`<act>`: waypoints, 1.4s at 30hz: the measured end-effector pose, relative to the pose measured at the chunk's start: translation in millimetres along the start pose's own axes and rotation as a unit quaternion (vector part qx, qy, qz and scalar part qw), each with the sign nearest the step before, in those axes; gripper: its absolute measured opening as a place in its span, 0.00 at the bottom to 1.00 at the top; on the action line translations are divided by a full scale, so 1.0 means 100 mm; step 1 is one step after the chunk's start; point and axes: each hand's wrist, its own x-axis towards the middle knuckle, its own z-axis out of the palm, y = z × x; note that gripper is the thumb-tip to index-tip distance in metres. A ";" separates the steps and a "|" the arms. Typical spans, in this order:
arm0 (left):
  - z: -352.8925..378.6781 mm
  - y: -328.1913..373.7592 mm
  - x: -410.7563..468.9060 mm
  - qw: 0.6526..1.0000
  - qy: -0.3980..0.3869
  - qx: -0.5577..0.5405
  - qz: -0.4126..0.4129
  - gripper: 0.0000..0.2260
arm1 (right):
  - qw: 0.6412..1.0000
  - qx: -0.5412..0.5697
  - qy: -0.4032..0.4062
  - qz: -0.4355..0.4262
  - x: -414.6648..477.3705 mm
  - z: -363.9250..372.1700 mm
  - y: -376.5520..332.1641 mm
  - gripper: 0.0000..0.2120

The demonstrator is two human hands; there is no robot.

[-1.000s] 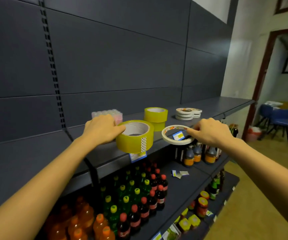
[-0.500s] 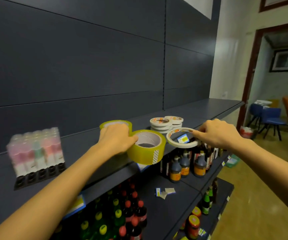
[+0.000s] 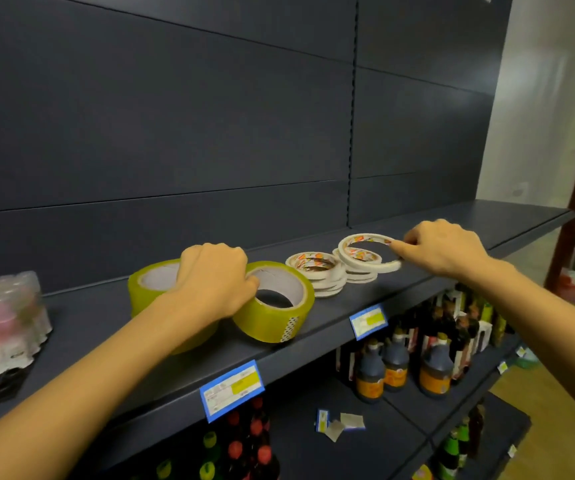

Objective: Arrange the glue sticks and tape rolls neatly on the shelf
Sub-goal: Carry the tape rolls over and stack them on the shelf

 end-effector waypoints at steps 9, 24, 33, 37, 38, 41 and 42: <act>0.18 0.25 0.30 0.972 -0.105 0.171 -0.120 0.12 | 0.995 0.019 -0.052 -0.086 0.92 0.42 0.33 0.22; 0.00 0.29 0.18 0.956 0.047 0.190 -0.219 0.13 | 0.963 0.033 0.008 -0.266 1.34 0.71 0.27 0.18; -0.47 0.02 -0.66 0.929 0.064 0.198 -0.307 0.11 | 0.810 0.284 0.015 -0.513 0.65 0.25 -0.93 0.09; -0.69 -0.14 -1.32 0.907 0.044 0.217 -0.359 0.12 | 0.744 0.316 -0.003 -0.588 0.15 0.09 -1.56 0.11; -0.74 -0.17 -1.48 0.901 0.039 0.220 -0.373 0.12 | 0.733 0.320 -0.010 -0.601 0.01 0.05 -1.70 0.11; -0.91 -0.30 -1.98 0.885 0.026 0.228 -0.405 0.12 | 0.701 0.316 -0.026 -0.639 -0.38 -0.03 -2.12 0.11; -0.96 -0.34 -2.14 0.880 0.021 0.229 -0.416 0.12 | 0.690 0.315 -0.031 -0.651 -0.50 -0.06 -2.25 0.11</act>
